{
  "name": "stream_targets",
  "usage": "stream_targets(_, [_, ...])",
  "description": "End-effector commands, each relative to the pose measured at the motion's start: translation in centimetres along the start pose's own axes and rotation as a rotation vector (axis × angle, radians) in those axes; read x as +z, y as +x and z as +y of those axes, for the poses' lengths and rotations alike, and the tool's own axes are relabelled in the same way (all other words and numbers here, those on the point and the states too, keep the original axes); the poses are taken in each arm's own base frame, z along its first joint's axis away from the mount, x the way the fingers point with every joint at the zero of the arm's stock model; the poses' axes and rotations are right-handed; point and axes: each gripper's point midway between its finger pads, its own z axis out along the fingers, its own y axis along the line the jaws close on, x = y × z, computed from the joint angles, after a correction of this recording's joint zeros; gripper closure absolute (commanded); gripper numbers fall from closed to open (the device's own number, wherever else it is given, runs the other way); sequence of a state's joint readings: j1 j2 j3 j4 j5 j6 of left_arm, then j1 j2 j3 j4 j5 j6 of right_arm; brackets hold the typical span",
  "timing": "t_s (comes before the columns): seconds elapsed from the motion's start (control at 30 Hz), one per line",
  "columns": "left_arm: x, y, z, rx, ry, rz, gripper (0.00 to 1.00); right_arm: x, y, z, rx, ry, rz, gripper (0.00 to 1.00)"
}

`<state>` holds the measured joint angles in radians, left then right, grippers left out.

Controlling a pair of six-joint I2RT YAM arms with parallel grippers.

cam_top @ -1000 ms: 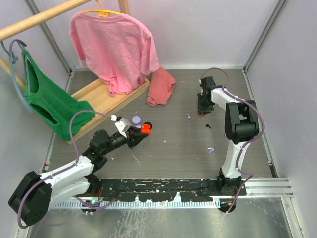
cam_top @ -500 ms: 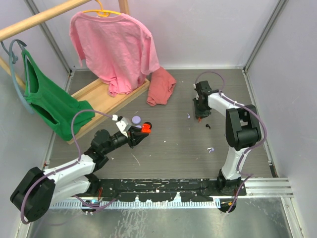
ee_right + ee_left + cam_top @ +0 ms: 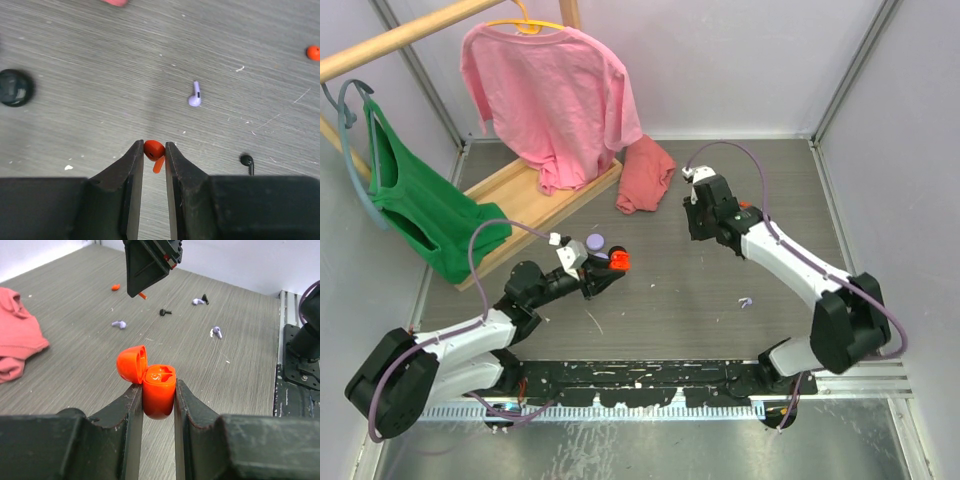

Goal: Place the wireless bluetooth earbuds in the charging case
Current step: Pick up the earbud from the center of the board, then place the earbud in the charging case.

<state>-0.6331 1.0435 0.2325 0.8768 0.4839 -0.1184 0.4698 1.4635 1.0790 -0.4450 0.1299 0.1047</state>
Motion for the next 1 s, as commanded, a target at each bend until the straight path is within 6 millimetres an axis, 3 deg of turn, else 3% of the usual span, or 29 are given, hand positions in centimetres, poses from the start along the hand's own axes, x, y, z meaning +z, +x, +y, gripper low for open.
stream_targets(0.0, [0.7, -4.5, -1.3, 0.098, 0.079, -0.149, 0.91, -3.7, -4.4, 2.8, -0.014, -0.064, -0.236, 0.88])
stream_targets(0.33, [1.3, -6.7, -1.6, 0.213, 0.122, -0.222, 0.94, -12.8, -7.5, 8.7, -0.050, -0.346, -0.555, 0.89])
stream_targets(0.57, [1.6, -8.9, -1.7, 0.248, 0.128, -0.269, 0.95, -18.4, -7.5, 12.5, -0.078, -0.630, -0.718, 0.88])
stream_targets(0.77, [1.8, -10.0, -2.2, 0.258, 0.151, -0.297, 0.95, -21.6, -7.0, 14.7, -0.091, -0.806, -0.820, 0.87])
stream_targets(0.97, [1.5, -11.2, -2.9, 0.224, 0.177, -0.335, 0.95, -23.0, -6.6, 15.8, -0.074, -0.912, -0.888, 0.87])
